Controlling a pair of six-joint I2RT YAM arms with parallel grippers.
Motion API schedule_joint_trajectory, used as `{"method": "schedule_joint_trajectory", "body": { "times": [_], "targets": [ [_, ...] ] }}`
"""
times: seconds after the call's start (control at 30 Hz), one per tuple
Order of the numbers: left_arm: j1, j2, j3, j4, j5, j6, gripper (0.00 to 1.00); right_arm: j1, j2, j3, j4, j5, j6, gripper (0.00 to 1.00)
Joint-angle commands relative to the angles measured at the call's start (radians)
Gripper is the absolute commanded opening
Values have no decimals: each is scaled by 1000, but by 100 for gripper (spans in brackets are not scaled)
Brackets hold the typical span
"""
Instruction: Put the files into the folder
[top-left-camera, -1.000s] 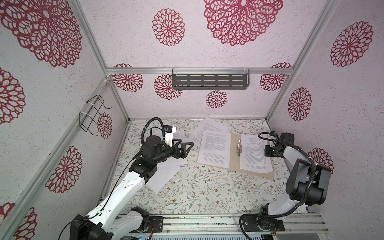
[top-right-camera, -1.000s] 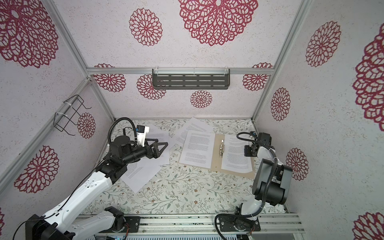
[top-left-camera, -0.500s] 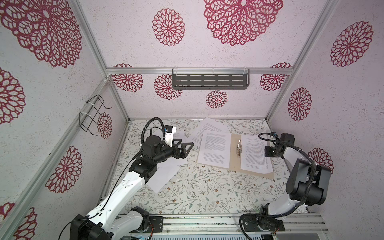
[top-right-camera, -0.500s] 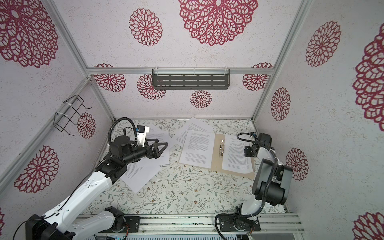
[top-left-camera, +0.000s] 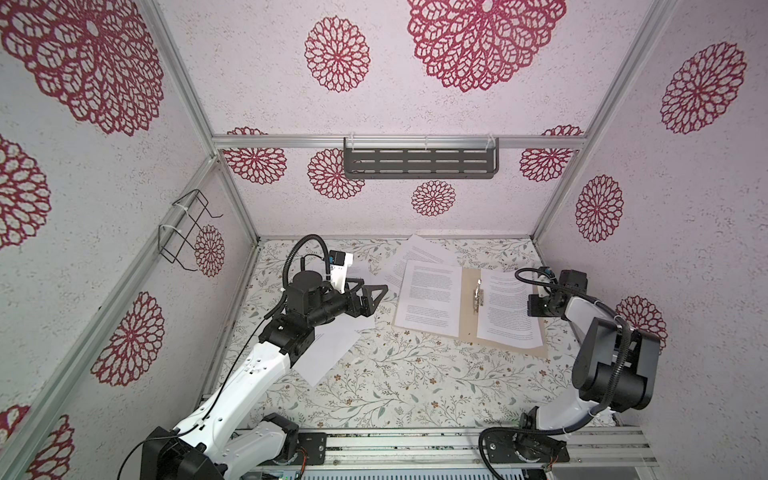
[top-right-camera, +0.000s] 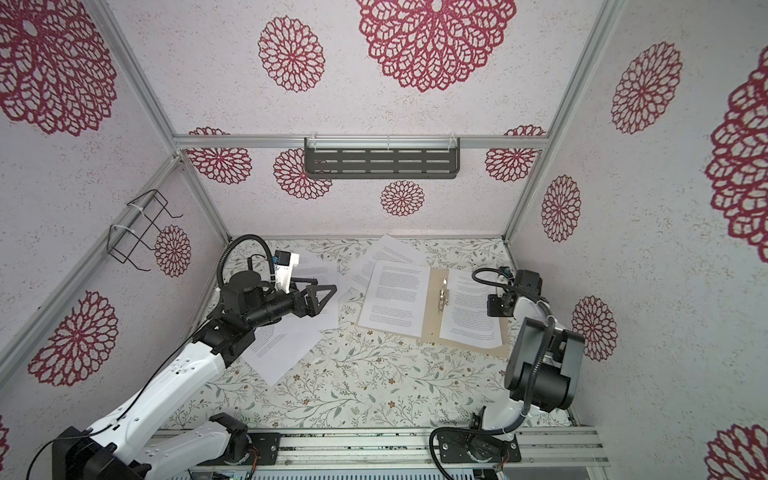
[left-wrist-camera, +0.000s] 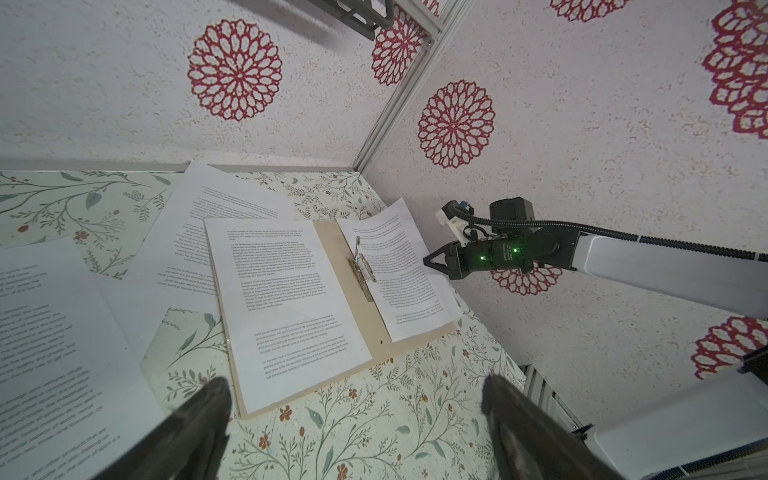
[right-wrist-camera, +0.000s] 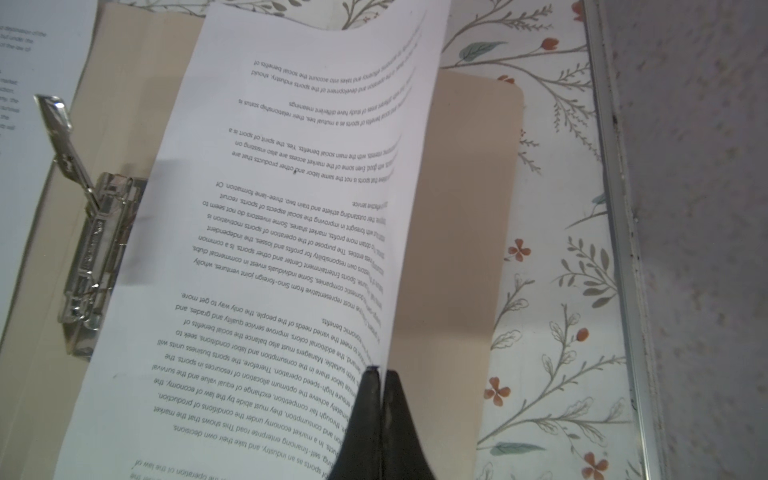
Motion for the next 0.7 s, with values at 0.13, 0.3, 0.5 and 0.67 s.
{"method": "schedule_joint_trajectory", "body": {
  "times": [0.13,0.3,0.5,0.67],
  "targets": [
    [7,5,-6,30,9,8,97,10,-32,1,22,-22,-9,0],
    [8,10,-6,31,10,7,97,11,-31,0,27,-28,-9,0],
    [10,9,-6,31,10,5,97,11,-20,6,24,-28,-5,0],
    [10,12,-7,32,9,5,97,11,-7,20,13,-27,-5,0]
  ]
}}
